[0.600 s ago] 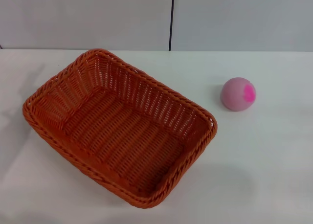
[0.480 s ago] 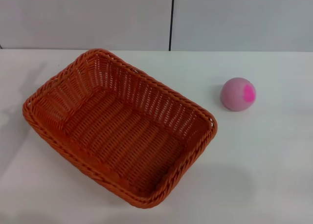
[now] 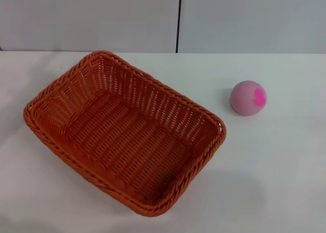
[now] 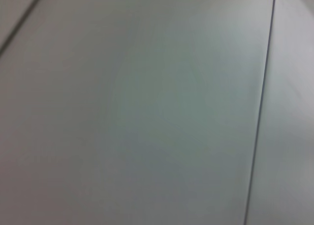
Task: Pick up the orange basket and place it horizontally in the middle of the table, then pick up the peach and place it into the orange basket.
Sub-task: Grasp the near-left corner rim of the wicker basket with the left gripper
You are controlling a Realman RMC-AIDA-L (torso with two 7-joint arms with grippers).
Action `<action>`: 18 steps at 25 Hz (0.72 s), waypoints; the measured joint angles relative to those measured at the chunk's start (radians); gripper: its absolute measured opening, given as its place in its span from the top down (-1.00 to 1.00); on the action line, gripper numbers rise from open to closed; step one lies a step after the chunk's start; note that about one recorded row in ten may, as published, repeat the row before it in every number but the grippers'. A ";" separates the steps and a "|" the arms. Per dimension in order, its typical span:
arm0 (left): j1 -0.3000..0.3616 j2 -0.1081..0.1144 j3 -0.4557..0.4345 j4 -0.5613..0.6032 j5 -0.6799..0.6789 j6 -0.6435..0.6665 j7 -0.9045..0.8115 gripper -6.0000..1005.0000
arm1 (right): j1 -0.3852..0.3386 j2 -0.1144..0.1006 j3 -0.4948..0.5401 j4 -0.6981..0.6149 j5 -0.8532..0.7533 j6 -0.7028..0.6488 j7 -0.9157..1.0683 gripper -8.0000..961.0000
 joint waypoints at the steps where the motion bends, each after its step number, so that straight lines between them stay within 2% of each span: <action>1: -0.004 0.007 0.038 0.049 0.013 -0.031 -0.061 -0.62 | -0.003 0.000 0.000 -0.003 -0.002 0.001 0.003 -0.58; 2: -0.012 0.022 0.094 0.108 0.033 -0.073 -0.147 -0.62 | -0.006 0.000 0.000 -0.004 -0.003 0.002 0.003 -0.58; 3: -0.016 0.030 0.115 0.128 0.042 -0.085 -0.177 -0.62 | -0.009 0.000 0.000 -0.005 -0.003 0.003 0.005 -0.57; 5: -0.016 0.030 0.115 0.128 0.042 -0.085 -0.177 -0.62 | -0.013 0.000 0.000 -0.004 -0.004 0.004 0.012 -0.58; 6: -0.034 0.058 0.177 0.193 0.084 -0.120 -0.279 -0.62 | -0.015 0.001 0.000 -0.003 -0.005 0.004 0.016 -0.58; 7: -0.034 0.058 0.177 0.193 0.084 -0.120 -0.279 -0.62 | -0.018 0.001 0.000 -0.003 -0.005 0.006 0.019 -0.58; 9: -0.071 0.096 0.251 0.292 0.206 -0.151 -0.415 -0.62 | -0.021 0.002 0.001 -0.001 -0.005 0.013 0.019 -0.58; 10: -0.071 0.096 0.251 0.292 0.206 -0.151 -0.415 -0.62 | -0.022 0.002 0.003 -0.001 -0.005 0.019 0.020 -0.58; 11: -0.107 0.110 0.288 0.357 0.317 -0.177 -0.497 -0.62 | -0.023 0.003 0.005 -0.001 -0.005 0.024 0.021 -0.58; 12: -0.107 0.110 0.288 0.357 0.317 -0.177 -0.497 -0.62 | -0.024 0.003 0.006 -0.001 -0.005 0.031 0.023 -0.58; 14: -0.172 0.106 0.307 0.440 0.507 -0.212 -0.604 -0.62 | -0.024 0.002 0.008 -0.003 -0.005 0.040 0.030 -0.58; 15: -0.172 0.106 0.307 0.440 0.507 -0.212 -0.604 -0.62 | -0.024 0.002 0.008 -0.004 -0.005 0.043 0.034 -0.58; 16: -0.216 0.096 0.308 0.477 0.625 -0.234 -0.638 -0.62 | -0.025 0.002 0.008 -0.004 -0.005 0.045 0.037 -0.58; 18: -0.240 0.092 0.307 0.485 0.678 -0.241 -0.647 -0.62 | -0.026 0.002 0.008 -0.003 -0.005 0.050 0.042 -0.58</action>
